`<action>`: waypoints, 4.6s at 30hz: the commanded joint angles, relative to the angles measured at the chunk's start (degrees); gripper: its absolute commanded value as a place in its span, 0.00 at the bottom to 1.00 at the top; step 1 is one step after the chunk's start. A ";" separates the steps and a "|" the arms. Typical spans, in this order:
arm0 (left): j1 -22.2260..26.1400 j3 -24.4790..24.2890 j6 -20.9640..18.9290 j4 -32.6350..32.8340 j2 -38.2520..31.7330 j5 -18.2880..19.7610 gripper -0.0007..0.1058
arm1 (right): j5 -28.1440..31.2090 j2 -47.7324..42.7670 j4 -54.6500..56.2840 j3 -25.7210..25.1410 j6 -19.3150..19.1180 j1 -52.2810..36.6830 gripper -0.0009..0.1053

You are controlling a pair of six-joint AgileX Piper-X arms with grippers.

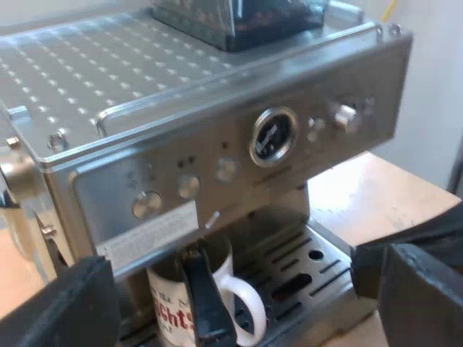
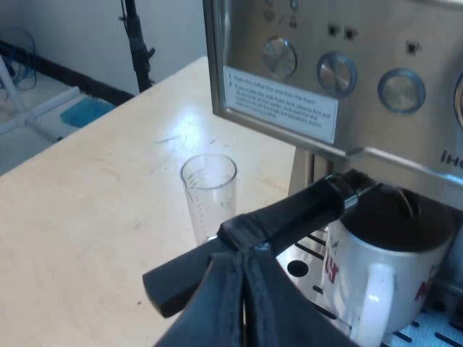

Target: Place mug into machine

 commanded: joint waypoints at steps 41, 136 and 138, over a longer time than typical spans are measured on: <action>-0.15 3.21 -0.18 -1.30 -0.13 0.58 0.75 | 4.84 10.20 -20.31 -0.57 -5.33 -4.94 0.01; -0.15 3.18 0.58 -1.30 -0.13 3.17 0.75 | 2.57 12.33 -14.60 -5.36 -5.44 -8.30 0.01; -0.15 3.18 1.27 -1.30 -0.13 3.17 0.75 | 2.57 11.33 -13.46 -5.36 -5.44 -7.63 0.01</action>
